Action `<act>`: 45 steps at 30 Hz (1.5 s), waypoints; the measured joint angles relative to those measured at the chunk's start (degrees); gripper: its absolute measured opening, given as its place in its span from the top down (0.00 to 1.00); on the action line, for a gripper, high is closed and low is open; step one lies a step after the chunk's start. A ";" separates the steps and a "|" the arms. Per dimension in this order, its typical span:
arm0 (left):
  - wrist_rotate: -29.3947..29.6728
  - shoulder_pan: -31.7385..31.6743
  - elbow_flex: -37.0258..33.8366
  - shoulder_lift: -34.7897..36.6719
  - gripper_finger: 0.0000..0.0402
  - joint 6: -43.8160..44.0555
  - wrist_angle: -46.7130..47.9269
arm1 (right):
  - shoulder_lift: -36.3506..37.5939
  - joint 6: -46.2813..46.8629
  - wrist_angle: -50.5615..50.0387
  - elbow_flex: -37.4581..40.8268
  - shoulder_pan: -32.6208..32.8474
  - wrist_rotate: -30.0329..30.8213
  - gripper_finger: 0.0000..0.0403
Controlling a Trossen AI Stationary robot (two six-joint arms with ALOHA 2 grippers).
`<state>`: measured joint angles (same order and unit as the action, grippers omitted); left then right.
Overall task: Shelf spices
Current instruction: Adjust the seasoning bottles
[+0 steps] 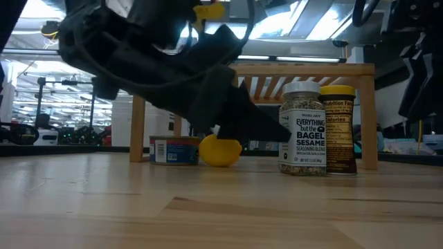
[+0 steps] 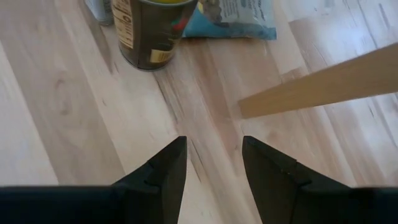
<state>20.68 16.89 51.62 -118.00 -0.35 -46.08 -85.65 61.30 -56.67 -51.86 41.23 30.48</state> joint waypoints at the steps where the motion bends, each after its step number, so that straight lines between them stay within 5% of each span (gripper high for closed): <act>1: -0.64 -0.31 0.19 -0.03 0.34 0.32 0.12 | 0.00 -0.37 0.36 0.00 0.00 0.00 0.60; 32: -2.51 -1.18 0.68 0.01 0.34 0.29 -2.54 | -0.14 -9.51 17.76 0.00 -5.36 1.84 0.60; 45: -0.47 -1.20 0.68 0.03 0.34 -1.22 -2.43 | -7.12 -13.66 27.29 -0.02 -5.29 1.93 0.60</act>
<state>20.21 15.68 52.29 -117.97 -1.56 -48.51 -92.77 47.64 -29.38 -51.88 35.94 32.40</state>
